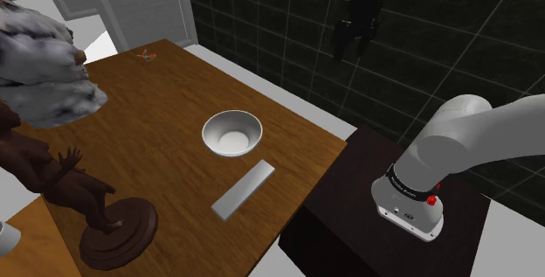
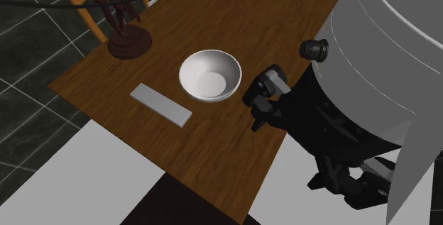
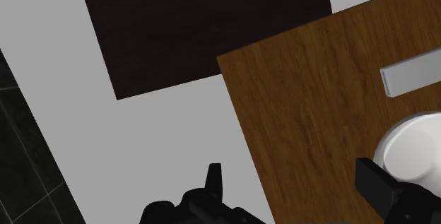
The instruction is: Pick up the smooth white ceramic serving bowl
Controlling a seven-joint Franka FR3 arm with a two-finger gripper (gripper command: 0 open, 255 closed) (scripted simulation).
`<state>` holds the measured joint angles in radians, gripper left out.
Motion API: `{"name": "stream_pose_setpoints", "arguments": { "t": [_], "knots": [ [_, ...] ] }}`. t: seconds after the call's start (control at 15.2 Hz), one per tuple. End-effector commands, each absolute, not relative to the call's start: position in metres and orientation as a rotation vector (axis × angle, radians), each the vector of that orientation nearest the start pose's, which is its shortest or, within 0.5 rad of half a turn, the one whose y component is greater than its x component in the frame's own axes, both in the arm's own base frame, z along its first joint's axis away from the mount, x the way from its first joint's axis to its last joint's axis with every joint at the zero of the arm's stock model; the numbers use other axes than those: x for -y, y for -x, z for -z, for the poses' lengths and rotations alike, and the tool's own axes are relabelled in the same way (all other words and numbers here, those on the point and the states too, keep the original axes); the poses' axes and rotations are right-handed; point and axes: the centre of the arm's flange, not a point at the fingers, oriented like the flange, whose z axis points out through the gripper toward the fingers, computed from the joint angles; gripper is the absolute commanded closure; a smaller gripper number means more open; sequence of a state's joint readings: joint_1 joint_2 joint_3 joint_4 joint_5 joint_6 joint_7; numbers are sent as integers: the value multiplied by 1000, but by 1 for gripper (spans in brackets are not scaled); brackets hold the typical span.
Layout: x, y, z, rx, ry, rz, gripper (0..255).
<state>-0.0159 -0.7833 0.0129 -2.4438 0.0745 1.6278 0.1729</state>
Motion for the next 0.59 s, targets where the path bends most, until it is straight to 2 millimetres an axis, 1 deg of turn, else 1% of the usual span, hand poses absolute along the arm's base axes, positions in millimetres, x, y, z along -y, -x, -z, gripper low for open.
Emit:
{"name": "stream_pose_setpoints", "arguments": {
  "t": [0.0,0.53],
  "knots": [
    [-8,-310,-553,-285,3066,-59,0],
    [-64,-373,-490,-226,3053,-81,0]
  ]
}}
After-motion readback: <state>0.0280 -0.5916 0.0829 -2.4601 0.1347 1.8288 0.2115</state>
